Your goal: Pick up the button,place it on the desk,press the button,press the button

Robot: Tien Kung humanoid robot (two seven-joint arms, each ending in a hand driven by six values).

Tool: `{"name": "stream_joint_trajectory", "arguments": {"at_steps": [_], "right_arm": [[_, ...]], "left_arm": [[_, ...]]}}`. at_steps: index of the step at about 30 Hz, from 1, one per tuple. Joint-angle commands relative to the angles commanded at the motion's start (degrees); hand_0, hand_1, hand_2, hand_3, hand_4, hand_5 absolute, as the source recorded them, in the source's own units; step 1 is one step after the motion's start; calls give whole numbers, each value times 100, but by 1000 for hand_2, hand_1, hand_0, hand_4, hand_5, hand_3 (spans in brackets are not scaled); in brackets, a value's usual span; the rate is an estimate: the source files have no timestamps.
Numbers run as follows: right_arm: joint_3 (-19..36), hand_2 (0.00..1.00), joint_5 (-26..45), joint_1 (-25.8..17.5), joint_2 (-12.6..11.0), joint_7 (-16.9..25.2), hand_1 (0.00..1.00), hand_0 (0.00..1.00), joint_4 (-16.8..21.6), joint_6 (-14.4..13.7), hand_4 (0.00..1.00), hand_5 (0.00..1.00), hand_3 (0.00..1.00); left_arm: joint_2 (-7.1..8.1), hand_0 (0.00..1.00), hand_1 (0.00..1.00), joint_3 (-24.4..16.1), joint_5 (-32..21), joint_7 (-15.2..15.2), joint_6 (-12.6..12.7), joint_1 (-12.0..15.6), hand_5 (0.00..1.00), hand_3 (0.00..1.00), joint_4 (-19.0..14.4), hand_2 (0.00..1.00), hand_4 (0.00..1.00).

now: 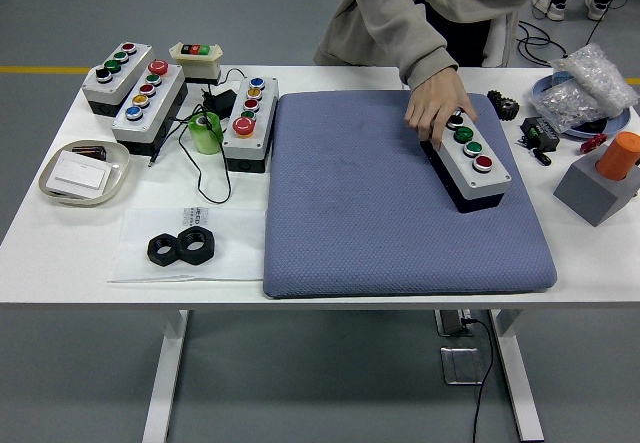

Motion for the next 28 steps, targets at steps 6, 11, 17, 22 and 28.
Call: {"name": "stream_joint_trajectory", "arguments": {"at_steps": [6, 11, 17, 22, 28], "right_arm": [[-12, 905, -48, -16, 20, -18, 846, 945, 1, -35, 654, 471, 920], [-14, 907, -100, -25, 18, -32, 850, 948, 13, -37, 650, 475, 922], [-24, 909, -161, -29, 30, -53, 851, 954, 28, -47, 648, 482, 925], [-46, 911, -149, 28, 82, -56, 851, 956, 16, -114, 647, 480, 925], [-68, 911, -199, 92, 147, -45, 853, 954, 46, -152, 645, 484, 925]], "left_arm": [[-8, 682, 643, -44, 74, 30, -6, 26, 998, 786, -5, 742, 691], [-11, 682, 645, -68, 111, 43, -10, 60, 998, 786, -7, 742, 691], [-13, 681, 646, -73, 125, 51, -13, 78, 998, 786, -11, 741, 691], [-20, 680, 647, -32, 46, 39, -2, 63, 998, 787, -14, 742, 691], [-23, 680, 646, -11, 17, 28, 0, 45, 998, 787, -14, 741, 691]]}}
